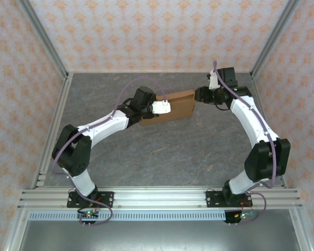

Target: Fold the paper box

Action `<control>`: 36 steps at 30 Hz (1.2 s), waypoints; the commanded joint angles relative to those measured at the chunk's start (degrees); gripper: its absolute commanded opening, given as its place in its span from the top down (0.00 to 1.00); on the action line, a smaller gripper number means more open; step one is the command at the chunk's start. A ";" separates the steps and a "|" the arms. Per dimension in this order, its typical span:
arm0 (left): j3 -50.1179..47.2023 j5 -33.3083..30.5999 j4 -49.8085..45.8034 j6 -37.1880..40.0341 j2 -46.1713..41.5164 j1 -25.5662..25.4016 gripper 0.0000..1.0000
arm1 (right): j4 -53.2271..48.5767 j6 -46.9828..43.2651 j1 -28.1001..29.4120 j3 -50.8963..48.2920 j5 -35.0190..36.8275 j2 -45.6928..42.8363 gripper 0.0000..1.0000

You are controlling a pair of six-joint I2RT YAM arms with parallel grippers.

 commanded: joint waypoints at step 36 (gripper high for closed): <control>-4.95 -0.71 0.33 -4.41 0.50 -0.53 0.54 | 27.51 14.02 -3.36 -9.40 -18.63 13.13 0.50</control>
